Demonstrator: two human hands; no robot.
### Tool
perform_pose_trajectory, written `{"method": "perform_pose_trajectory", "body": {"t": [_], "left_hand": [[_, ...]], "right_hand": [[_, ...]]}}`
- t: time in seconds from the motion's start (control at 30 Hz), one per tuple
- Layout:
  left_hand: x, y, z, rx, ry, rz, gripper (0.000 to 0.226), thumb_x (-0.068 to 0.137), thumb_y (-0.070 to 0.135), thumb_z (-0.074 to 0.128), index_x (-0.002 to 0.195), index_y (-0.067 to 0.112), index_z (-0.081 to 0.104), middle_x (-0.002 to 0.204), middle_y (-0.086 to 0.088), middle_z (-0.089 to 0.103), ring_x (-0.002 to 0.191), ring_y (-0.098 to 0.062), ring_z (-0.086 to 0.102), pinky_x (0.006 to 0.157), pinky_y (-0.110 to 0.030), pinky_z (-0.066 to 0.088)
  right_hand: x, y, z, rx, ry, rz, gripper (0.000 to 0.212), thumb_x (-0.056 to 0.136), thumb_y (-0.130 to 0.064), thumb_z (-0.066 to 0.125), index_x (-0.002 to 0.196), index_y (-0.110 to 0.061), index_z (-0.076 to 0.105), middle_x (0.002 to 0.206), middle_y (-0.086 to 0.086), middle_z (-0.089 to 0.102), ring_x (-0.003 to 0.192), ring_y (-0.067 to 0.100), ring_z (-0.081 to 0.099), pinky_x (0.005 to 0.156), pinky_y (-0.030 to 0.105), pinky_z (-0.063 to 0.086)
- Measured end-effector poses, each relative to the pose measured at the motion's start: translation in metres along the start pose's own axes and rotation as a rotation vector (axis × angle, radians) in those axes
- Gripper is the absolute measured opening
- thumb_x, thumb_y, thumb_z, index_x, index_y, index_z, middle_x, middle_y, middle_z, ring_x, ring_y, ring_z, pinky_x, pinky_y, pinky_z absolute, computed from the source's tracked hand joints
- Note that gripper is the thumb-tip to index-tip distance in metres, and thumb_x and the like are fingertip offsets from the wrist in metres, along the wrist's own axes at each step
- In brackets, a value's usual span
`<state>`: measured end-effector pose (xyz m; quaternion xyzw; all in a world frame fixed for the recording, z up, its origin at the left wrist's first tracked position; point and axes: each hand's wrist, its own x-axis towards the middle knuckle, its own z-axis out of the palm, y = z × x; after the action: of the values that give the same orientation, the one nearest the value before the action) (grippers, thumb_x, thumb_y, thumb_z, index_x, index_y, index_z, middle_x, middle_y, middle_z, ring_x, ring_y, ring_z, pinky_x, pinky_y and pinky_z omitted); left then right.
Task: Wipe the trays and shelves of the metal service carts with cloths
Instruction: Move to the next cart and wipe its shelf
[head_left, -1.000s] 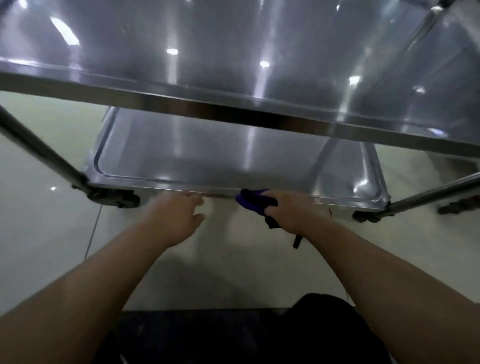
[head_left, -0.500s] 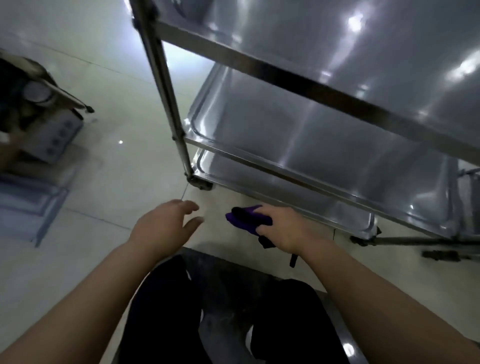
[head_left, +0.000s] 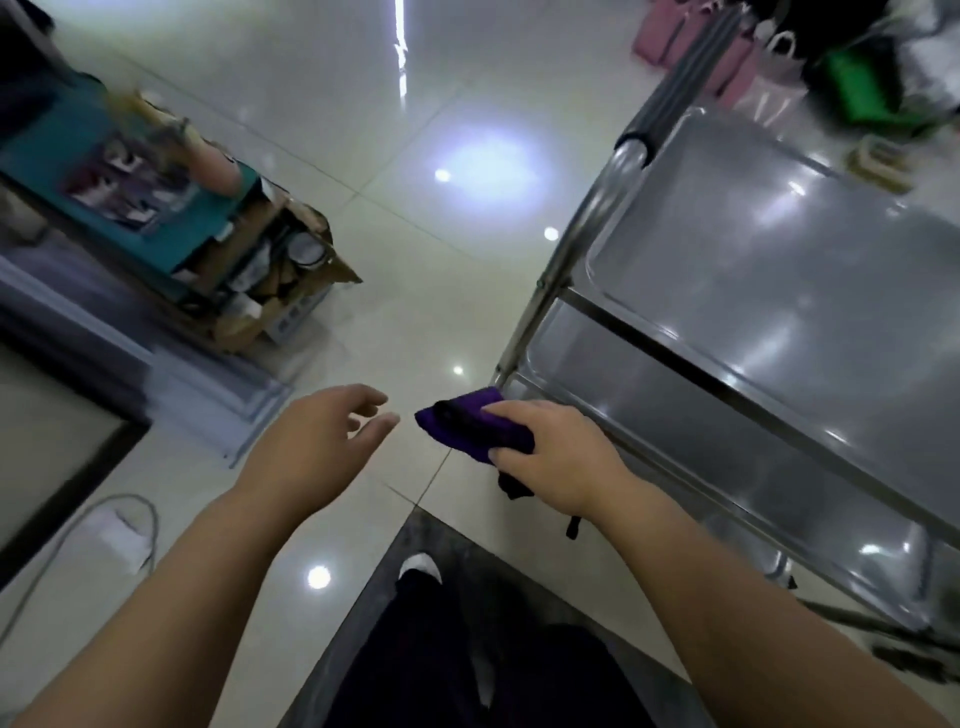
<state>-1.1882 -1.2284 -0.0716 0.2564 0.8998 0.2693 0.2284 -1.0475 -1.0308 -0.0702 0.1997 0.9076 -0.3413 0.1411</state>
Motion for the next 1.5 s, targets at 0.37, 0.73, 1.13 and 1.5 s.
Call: {"method": "perform_pose_trajectory", "body": {"t": [0.37, 0.73, 1.13, 1.5], "left_hand": [[0.069, -0.022, -0.108, -0.024, 0.082, -0.036, 0.032, 0.087, 0.043, 0.055, 0.114, 0.026, 0.060, 0.099, 0.009, 0.063, 0.087, -0.005, 0.057, 0.069, -0.027, 0.045], [0.272, -0.011, -0.196, 0.045, 0.069, 0.067, 0.017, 0.087, 0.040, 0.058, 0.101, 0.031, 0.063, 0.082, 0.018, 0.060, 0.075, 0.010, 0.051, 0.056, -0.014, 0.037], [0.484, 0.033, -0.206, -0.031, -0.102, 0.144, 0.024, 0.088, 0.050, 0.051, 0.103, 0.035, 0.062, 0.093, 0.019, 0.062, 0.083, 0.003, 0.056, 0.066, -0.019, 0.042], [0.736, 0.193, -0.207, -0.332, -0.434, 0.333, 0.024, 0.083, 0.054, 0.057, 0.089, 0.031, 0.063, 0.093, 0.012, 0.067, 0.090, -0.004, 0.060, 0.076, -0.027, 0.044]], "right_hand": [[0.102, -0.088, -0.055, 0.062, 0.090, -0.033, 0.040, 0.080, -0.031, 0.056, 0.119, -0.039, 0.056, 0.093, -0.009, 0.064, 0.081, 0.013, 0.060, 0.070, 0.035, 0.054], [0.291, -0.113, -0.129, 0.160, 0.256, 0.104, 0.041, 0.079, -0.028, 0.054, 0.119, -0.038, 0.057, 0.095, -0.010, 0.063, 0.077, 0.012, 0.057, 0.060, 0.027, 0.047], [0.431, -0.093, -0.236, 0.120, 0.442, 0.014, 0.044, 0.078, -0.023, 0.064, 0.120, -0.035, 0.061, 0.118, -0.014, 0.061, 0.103, 0.007, 0.055, 0.086, 0.024, 0.044], [0.547, -0.039, -0.372, 0.158, 0.717, -0.139, 0.047, 0.066, 0.001, 0.070, 0.109, -0.019, 0.072, 0.123, -0.003, 0.062, 0.096, 0.021, 0.064, 0.073, 0.041, 0.054]]}}
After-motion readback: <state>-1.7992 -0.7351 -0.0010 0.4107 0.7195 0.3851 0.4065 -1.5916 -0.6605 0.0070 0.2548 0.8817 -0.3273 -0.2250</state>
